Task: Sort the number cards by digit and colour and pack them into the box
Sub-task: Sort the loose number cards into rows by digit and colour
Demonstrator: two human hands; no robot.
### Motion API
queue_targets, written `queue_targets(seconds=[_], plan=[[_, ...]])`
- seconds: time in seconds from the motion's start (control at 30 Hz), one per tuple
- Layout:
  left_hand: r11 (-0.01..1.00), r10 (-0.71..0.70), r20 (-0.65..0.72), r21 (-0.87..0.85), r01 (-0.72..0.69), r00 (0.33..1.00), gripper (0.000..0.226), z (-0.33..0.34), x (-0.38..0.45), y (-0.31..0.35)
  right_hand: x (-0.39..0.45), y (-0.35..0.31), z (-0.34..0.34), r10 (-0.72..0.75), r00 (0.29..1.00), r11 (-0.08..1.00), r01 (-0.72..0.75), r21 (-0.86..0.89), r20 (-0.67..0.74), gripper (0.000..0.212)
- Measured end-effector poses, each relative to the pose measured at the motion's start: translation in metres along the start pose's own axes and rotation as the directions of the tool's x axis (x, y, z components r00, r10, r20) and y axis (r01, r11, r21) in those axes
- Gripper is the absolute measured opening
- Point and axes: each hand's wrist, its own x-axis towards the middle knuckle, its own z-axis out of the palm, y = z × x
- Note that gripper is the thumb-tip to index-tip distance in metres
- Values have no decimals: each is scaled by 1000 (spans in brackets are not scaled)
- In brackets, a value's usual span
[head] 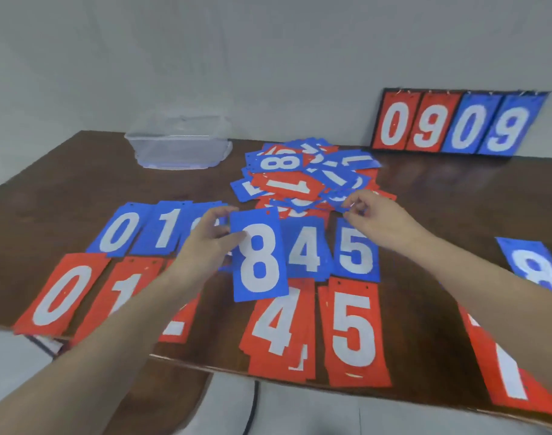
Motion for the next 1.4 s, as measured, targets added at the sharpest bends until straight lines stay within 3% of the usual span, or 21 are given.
queue_targets(seconds=[0.37,0.73,0.83,0.97,1.03,1.17,1.4], plan=[[994,-38,243,110,11,969,32,266,9,33,-54,175,-158,114,990,992,-109,66,-77,8],[960,-69,329,277,-27,942,39,429,6,40,-59,267,-206,142,988,984,-134,115,-62,10],[883,12,335,439,-167,942,42,446,14,31,-57,270,-207,121,990,988,-113,109,-67,11],[545,192,368,731,-411,910,61,449,21,20,-54,270,-206,98,994,989,-92,116,-52,12],[476,243,377,756,-449,894,61,442,22,19,-52,268,-203,88,995,990,-82,112,-47,12],[515,278,294,758,-400,915,48,409,29,19,-44,255,-191,71,997,992,-67,109,-32,13],[589,268,150,756,-285,952,45,313,43,18,-23,205,-152,12,1000,992,-10,126,-11,11]])
